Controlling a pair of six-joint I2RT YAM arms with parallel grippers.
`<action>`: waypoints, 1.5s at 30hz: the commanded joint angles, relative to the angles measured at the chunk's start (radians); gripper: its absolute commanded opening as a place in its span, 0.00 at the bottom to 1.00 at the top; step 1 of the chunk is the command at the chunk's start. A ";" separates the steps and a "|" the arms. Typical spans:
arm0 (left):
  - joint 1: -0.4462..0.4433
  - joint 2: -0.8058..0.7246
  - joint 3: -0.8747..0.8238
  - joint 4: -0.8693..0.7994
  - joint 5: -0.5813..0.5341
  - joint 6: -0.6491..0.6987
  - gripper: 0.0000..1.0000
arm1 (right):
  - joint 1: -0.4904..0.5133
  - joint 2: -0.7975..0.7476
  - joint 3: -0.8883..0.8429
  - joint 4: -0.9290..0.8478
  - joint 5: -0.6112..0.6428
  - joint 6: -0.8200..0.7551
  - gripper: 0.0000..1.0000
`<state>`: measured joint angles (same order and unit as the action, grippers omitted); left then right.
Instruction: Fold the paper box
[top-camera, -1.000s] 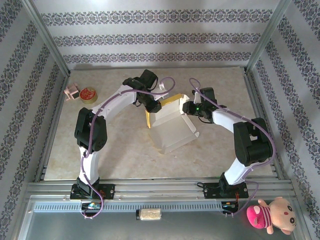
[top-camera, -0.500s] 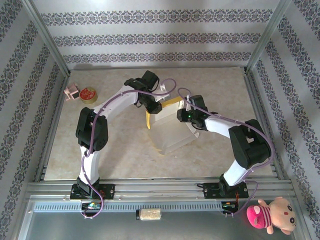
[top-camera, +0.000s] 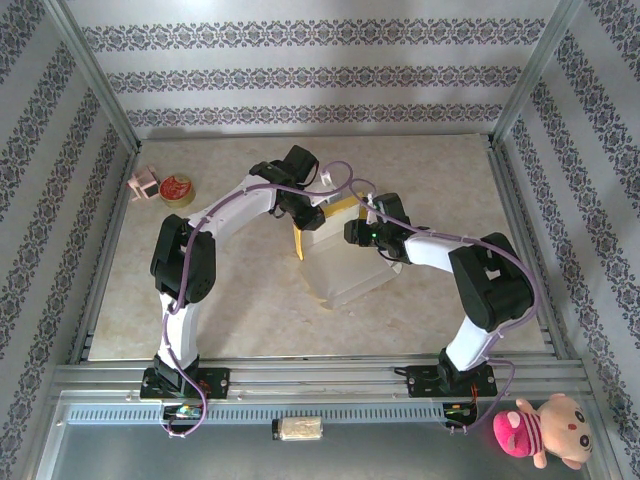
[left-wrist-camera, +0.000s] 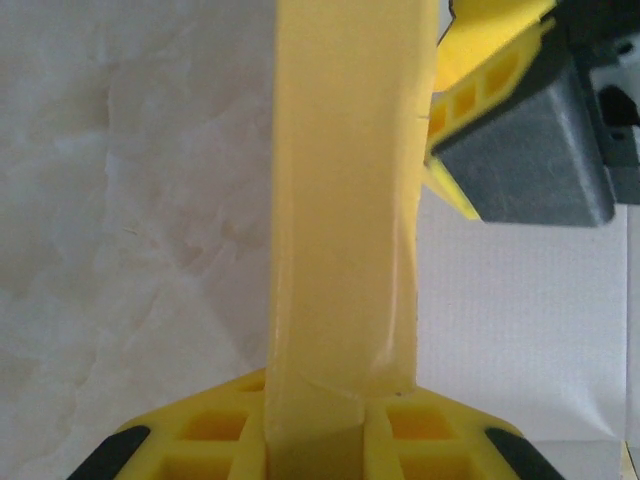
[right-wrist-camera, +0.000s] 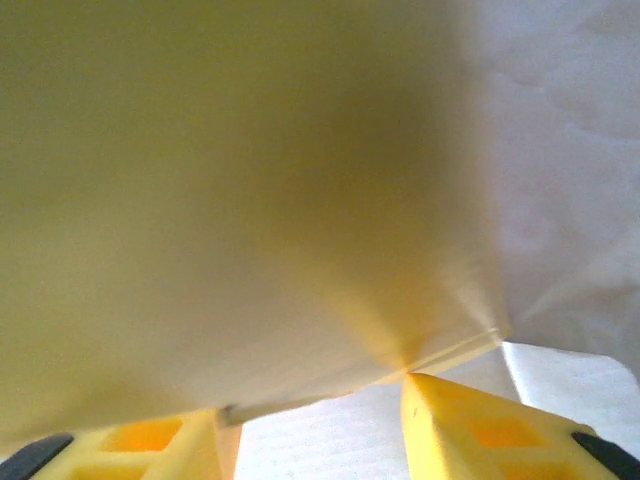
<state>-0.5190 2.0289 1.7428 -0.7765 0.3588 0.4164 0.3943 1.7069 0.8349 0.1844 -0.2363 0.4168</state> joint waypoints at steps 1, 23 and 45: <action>-0.032 0.008 -0.019 -0.012 -0.015 0.037 0.19 | -0.024 -0.067 -0.036 -0.005 -0.096 -0.034 0.50; -0.044 0.033 0.007 -0.029 -0.067 0.065 0.19 | -0.264 -0.453 0.018 -0.168 0.051 -0.670 0.72; -0.045 0.019 0.006 -0.031 -0.066 0.055 0.19 | -0.301 -0.007 0.354 -0.458 0.038 -1.219 0.56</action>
<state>-0.5442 2.0300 1.7432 -0.7685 0.3168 0.4572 0.0734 1.6817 1.1511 -0.2508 -0.1253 -0.7116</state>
